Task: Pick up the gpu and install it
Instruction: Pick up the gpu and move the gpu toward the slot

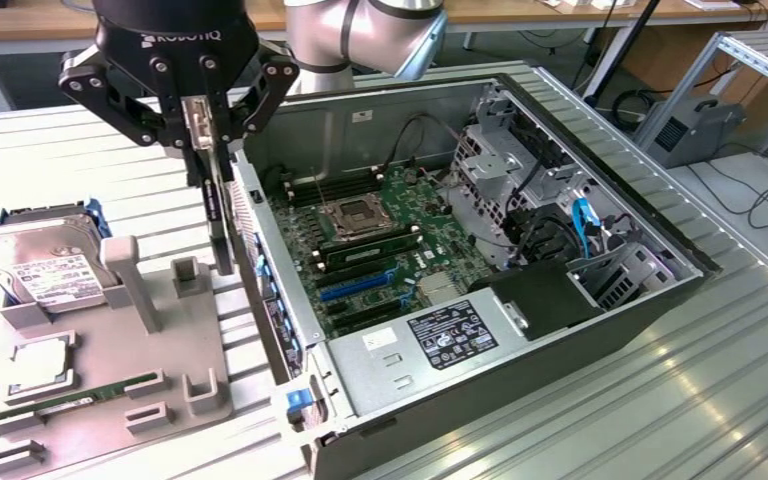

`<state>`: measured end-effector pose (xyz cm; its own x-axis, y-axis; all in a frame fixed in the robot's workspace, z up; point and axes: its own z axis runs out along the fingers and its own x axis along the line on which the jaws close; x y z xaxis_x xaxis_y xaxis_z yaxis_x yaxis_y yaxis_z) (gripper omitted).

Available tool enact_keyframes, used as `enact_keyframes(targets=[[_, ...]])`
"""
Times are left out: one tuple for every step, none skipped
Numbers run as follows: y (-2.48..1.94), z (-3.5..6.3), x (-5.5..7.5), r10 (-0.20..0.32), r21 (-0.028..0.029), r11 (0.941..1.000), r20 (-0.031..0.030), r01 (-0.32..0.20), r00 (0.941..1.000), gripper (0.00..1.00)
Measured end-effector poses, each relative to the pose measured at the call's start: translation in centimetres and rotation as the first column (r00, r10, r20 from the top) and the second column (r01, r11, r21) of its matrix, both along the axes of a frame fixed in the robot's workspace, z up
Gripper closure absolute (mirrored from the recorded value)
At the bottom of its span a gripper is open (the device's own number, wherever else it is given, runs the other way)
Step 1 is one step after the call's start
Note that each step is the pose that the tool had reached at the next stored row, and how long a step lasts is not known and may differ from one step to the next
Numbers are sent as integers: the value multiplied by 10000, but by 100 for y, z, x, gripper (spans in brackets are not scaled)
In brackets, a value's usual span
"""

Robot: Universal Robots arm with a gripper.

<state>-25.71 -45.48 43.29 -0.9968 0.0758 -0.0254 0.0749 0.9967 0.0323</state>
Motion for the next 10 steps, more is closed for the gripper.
enact_keyframes(targets=[[0,0,2,0,0,10000,0,0,10000,74],[0,0,5,0,0,10000,0,0,10000,74],[0,0,8,1,0,10000,0,-1,10000,74],[0,0,12,1,0,10000,0,-1,10000,74],[0,0,15,1,0,10000,0,-1,10000,74],[0,0,18,0,0,10000,0,0,10000,74],[0,0,22,1,0,10000,1,-1,10000,74],[0,0,27,0,0,10000,0,0,10000,74],[0,0,32,1,0,10000,0,-1,10000,74],[0,0,35,1,1,10000,1,-1,10000,74]])
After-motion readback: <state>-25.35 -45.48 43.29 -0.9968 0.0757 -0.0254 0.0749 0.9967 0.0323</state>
